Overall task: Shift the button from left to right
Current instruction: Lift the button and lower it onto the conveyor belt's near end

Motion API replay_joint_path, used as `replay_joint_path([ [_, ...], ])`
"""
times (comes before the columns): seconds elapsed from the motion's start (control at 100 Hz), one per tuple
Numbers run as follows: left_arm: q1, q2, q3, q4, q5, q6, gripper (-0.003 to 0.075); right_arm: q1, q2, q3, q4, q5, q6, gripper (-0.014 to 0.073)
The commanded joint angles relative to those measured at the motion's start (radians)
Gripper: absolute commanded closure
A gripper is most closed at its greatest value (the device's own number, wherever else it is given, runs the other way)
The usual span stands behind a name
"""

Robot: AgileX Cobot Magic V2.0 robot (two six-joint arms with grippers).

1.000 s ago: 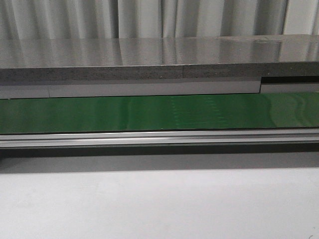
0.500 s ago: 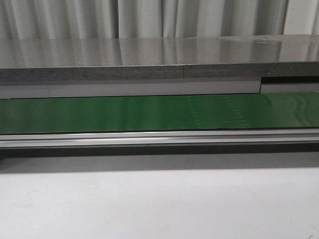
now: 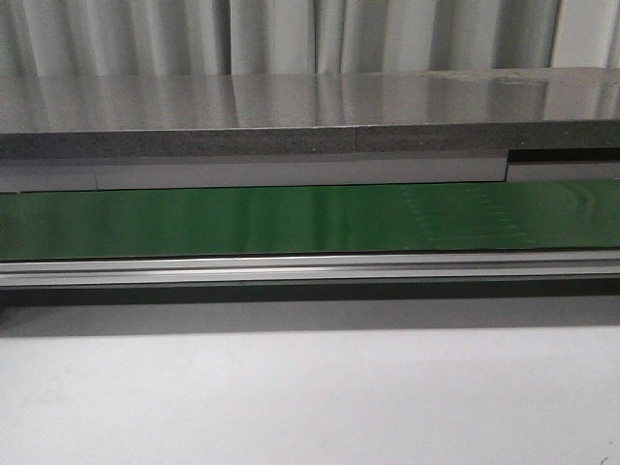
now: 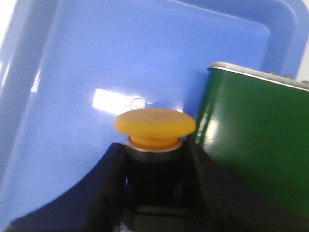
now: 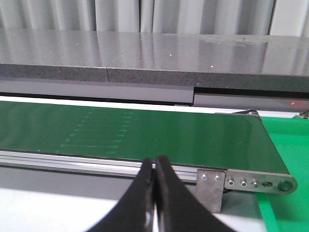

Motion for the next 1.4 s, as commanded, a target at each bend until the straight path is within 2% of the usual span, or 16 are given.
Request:
replay_joint_path([
  [0.0,-0.047,-0.053,-0.030,-0.010,-0.013,0.002,0.0740,-0.003,-0.021,-0.015,-0.001,-0.088,0.001,0.0662],
  [0.32,-0.143,-0.049,-0.029,-0.010,-0.007,0.002,0.0740,-0.003,-0.021,-0.015,-0.001,-0.088,0.001,0.0662],
  [0.54,-0.146,-0.011,-0.022,-0.010,0.035,0.002,0.0740,-0.003,-0.021,-0.015,-0.001,-0.088,0.001,0.0662],
  [0.85,-0.146,-0.002,-0.018,-0.010,0.028,0.003,0.0721,-0.003,-0.021,-0.015,-0.001,-0.088,0.001,0.0662],
  [0.9,-0.146,-0.002,-0.018,-0.010,0.028,0.007,0.0682,-0.003,-0.021,-0.015,-0.001,-0.088,0.001,0.0662],
  [0.97,-0.146,-0.002,-0.018,-0.010,0.028,0.022,0.0581,-0.003,-0.021,-0.015,-0.001,-0.088,0.001,0.0662],
  [1.02,-0.146,-0.002,-0.018,-0.010,0.028,0.027,0.0480,-0.003,-0.021,-0.015,-0.001,-0.088,0.001,0.0662],
  [1.14,-0.146,-0.002,-0.018,-0.010,0.028,0.029,0.0183,-0.003,-0.021,-0.015,-0.001,-0.088,0.001,0.0662],
  [1.19,-0.146,-0.002,-0.018,-0.015,0.030,0.029,0.0101,-0.003,-0.021,-0.015,-0.001,-0.088,0.001,0.0662],
  [1.26,-0.146,-0.002,-0.018,-0.017,0.039,0.032,0.0044,-0.003,-0.021,-0.015,-0.001,-0.088,0.001,0.0662],
  [1.39,-0.146,-0.007,-0.018,-0.027,0.055,0.045,0.0052,-0.003,-0.021,-0.015,-0.001,-0.088,0.001,0.0662],
])
